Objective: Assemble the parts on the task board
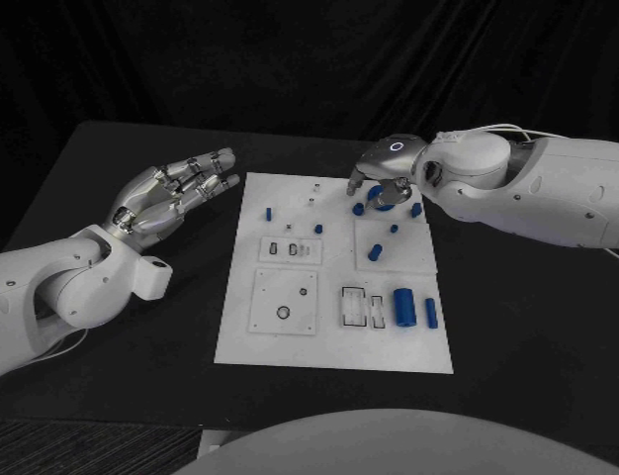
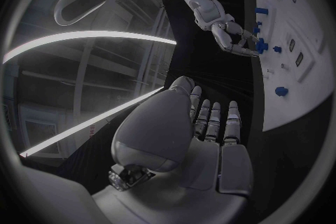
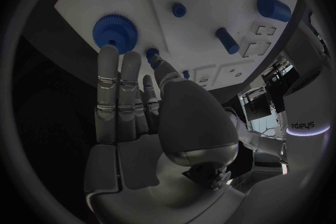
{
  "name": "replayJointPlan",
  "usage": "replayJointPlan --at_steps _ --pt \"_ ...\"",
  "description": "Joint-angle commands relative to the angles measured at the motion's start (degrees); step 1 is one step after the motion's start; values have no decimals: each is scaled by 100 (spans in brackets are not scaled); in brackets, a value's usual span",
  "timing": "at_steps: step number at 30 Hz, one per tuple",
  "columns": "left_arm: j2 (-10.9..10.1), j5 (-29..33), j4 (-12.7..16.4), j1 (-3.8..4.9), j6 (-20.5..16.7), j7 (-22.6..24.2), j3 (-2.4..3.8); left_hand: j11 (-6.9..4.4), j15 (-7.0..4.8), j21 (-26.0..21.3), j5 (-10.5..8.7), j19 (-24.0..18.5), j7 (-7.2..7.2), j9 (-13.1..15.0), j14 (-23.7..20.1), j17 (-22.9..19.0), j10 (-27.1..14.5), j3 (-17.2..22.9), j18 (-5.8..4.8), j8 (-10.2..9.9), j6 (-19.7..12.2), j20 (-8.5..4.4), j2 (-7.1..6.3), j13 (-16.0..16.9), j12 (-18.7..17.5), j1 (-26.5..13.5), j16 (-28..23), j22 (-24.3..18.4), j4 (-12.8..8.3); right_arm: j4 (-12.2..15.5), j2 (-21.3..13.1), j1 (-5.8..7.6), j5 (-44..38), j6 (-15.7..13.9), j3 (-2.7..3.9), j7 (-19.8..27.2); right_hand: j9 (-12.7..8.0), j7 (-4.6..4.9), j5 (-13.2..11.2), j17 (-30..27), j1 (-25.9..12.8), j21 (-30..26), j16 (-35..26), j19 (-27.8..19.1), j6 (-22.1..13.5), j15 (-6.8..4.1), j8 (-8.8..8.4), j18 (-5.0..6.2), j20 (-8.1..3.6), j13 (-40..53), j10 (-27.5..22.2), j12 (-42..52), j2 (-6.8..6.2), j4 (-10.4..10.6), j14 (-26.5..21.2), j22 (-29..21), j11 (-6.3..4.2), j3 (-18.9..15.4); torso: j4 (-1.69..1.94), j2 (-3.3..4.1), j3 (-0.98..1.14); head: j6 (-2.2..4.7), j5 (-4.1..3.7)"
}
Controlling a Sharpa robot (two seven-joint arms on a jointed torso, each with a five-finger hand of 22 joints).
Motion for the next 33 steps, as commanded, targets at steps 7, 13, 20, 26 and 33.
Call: replayJointPlan --at_steps 7,13,20,26,33 --pt "31 -13 -23 15 194 312 5 12 46 19 27 4 48 7 3 -10 -43 70 21 11 -16 57 3 -11 -14 94 16 3 -9 -161 85 -102 -60 -358 3 197 98 17 -123 33 -88 196 85 -53 205 -13 76 -13 -18 85 331 177 -19 37 -25 257 -21 99 2 0 -7 1 -2" --pt "45 -13 -49 14 229 279 5 16 51 20 29 6 52 7 1 -13 -47 92 22 11 -21 61 9 -12 -7 108 16 2 -13 -206 113 -166 -60 -426 4 260 174 48 -93 58 -86 318 130 -46 335 -22 136 -34 -24 136 507 278 -20 59 -25 440 -29 183 -3 -2 -10 1 -6" --pt "62 -13 -73 13 277 238 5 29 62 21 30 7 66 11 2 -18 -41 139 22 22 -5 70 21 -9 26 136 24 1 -21 -304 165 -250 -60 -471 4 315 220 77 -19 78 -89 440 163 -27 386 -24 162 -56 -27 162 657 340 -34 84 -22 620 -25 272 -8 -12 -16 1 1" --pt "74 -13 -84 13 311 208 5 39 70 21 29 7 73 12 2 -21 -40 165 22 27 -1 75 25 -9 34 149 25 0 -26 -433 242 -326 -60 -492 4 352 275 98 114 99 -69 558 196 -9 479 -28 206 -75 -30 162 775 355 -48 98 -17 791 -30 404 -8 -13 -21 1 11" --pt "75 -13 -70 12 323 180 5 51 73 16 25 -1 84 12 -17 -30 -42 192 20 30 -1 81 22 -9 41 163 1 -3 -31 -538 293 -393 -60 -540 4 402 352 141 333 123 -18 619 226 -37 560 -34 243 -78 -35 145 995 353 -95 92 -27 896 -28 647 -7 -19 -24 1 30"
